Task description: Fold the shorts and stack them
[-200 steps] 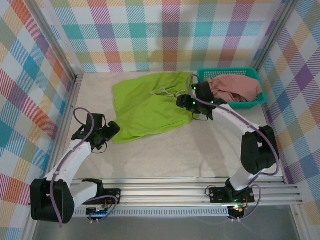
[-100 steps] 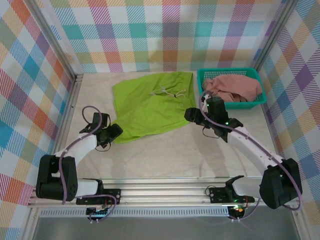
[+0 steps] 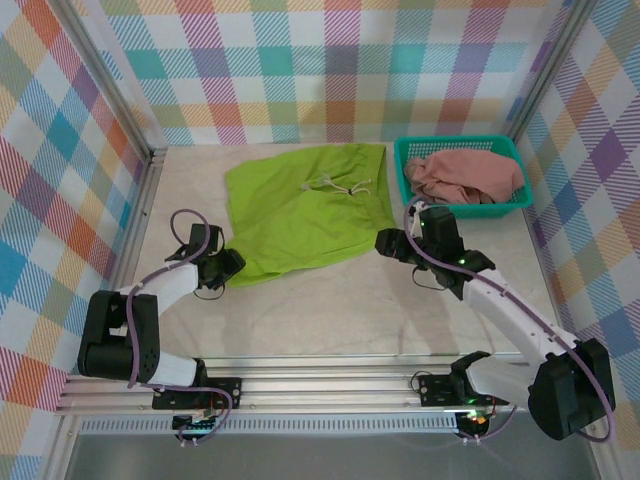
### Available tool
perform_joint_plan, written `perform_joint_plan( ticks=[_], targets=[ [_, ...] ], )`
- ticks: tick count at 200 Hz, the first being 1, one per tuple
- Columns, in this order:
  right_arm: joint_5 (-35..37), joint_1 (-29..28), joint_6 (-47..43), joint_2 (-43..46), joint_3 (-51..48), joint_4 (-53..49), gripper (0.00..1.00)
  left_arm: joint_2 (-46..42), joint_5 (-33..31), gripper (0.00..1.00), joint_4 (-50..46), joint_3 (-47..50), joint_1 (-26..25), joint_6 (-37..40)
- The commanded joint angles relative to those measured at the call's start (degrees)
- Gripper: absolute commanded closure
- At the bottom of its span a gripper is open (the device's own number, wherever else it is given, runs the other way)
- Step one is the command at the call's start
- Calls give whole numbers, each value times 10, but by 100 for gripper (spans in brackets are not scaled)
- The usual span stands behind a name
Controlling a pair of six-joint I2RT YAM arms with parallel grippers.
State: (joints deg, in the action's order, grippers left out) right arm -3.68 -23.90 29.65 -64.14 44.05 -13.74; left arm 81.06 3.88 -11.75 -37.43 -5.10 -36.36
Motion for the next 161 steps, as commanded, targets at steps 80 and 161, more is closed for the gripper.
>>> perform_joint_plan(
  ticks=[80, 161],
  targets=[
    [8, -3, 10, -3, -37, 3, 35, -12, 14, 93, 4, -37, 5, 21],
    [61, -1, -25, -28, 22, -34, 34, -235, -85, 100, -203, -143, 5, 97]
  ],
)
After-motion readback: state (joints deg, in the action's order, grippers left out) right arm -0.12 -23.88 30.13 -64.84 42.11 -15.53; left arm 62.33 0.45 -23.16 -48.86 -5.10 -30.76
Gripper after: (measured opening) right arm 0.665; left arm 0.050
